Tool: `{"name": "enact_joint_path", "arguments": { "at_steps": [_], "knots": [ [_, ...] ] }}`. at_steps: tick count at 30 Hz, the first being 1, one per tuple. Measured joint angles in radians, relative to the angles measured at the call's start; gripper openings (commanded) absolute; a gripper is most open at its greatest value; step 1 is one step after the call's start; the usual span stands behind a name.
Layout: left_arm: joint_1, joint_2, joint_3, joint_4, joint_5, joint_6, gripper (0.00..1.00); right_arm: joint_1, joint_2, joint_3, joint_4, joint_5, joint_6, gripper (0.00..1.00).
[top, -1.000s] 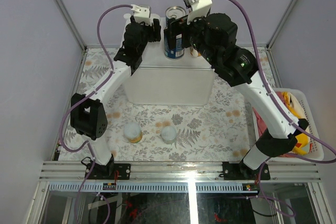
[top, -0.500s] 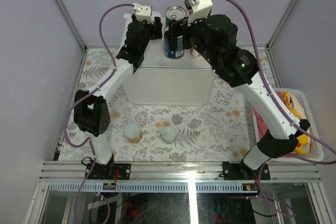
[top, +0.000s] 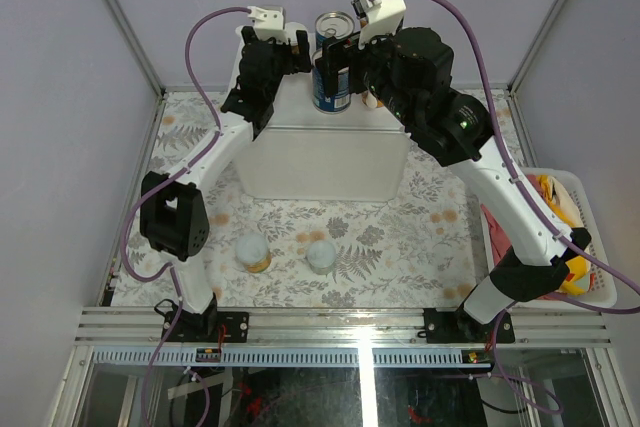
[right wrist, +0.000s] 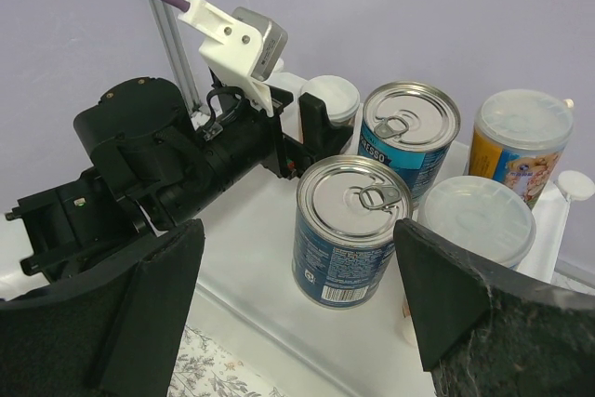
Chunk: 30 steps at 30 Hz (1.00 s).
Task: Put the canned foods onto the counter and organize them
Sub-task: Place the canned food on the counter.
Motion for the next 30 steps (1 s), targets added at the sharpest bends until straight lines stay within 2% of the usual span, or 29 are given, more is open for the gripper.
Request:
{"name": "enact_joint_path", "arguments": {
  "at_steps": [6, 30],
  "knots": [
    [0.000, -0.019, -0.020, 0.000, -0.016, -0.002, 0.97, -0.001, 0.000, 0.000, 0.000, 0.000, 0.001, 0.90],
    [0.002, -0.225, -0.151, 0.005, -0.041, -0.011, 0.98, -0.001, 0.000, 0.000, -0.001, -0.001, 0.012, 0.89]
  ]
}}
